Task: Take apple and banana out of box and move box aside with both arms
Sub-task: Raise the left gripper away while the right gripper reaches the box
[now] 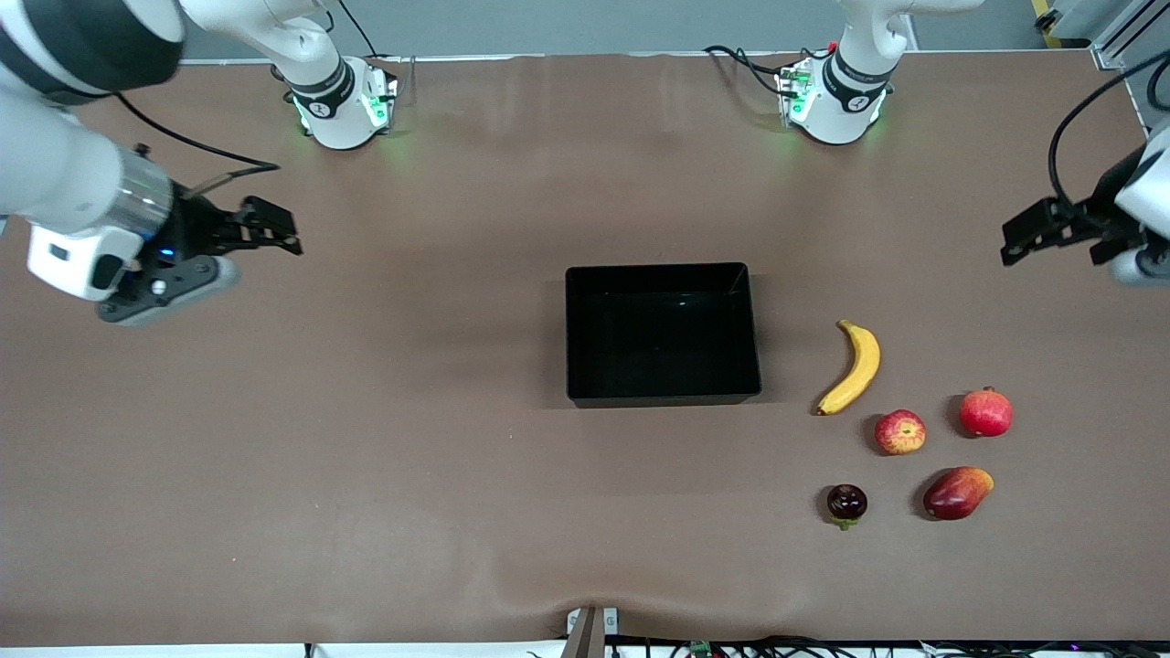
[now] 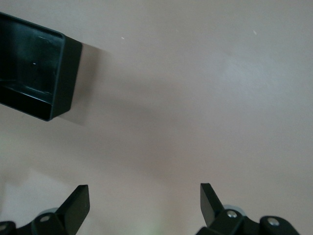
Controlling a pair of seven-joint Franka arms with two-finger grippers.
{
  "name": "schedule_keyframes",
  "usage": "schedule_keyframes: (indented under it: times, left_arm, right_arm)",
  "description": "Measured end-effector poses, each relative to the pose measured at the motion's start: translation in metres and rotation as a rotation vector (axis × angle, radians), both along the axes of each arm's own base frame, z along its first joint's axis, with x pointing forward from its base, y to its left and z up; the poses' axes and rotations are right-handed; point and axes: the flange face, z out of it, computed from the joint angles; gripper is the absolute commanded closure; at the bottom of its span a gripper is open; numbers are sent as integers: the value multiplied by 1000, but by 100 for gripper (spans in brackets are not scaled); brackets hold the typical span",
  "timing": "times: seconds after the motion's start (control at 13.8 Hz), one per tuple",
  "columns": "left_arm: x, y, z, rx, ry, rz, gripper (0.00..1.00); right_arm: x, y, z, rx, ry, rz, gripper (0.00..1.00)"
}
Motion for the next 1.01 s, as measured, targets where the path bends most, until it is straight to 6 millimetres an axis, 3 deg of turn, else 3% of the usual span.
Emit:
schedule_keyframes:
  times: [0.22, 0.43, 0.65, 1.01]
  left_arm:
    - [-18, 0, 3, -4, 5, 0, 0]
    - [-24, -13, 2, -3, 7, 22, 0]
    - [-24, -23, -1, -3, 6, 24, 0]
    - [-16, -18, -17, -3, 6, 36, 0]
  right_arm:
    - [-15, 60, -1, -10, -5, -1, 0]
    - [-37, 128, -7, -28, -2, -54, 0]
    - [-47, 181, -29, -37, -15, -83, 0]
    - [-60, 248, -76, -57, -20, -94, 0]
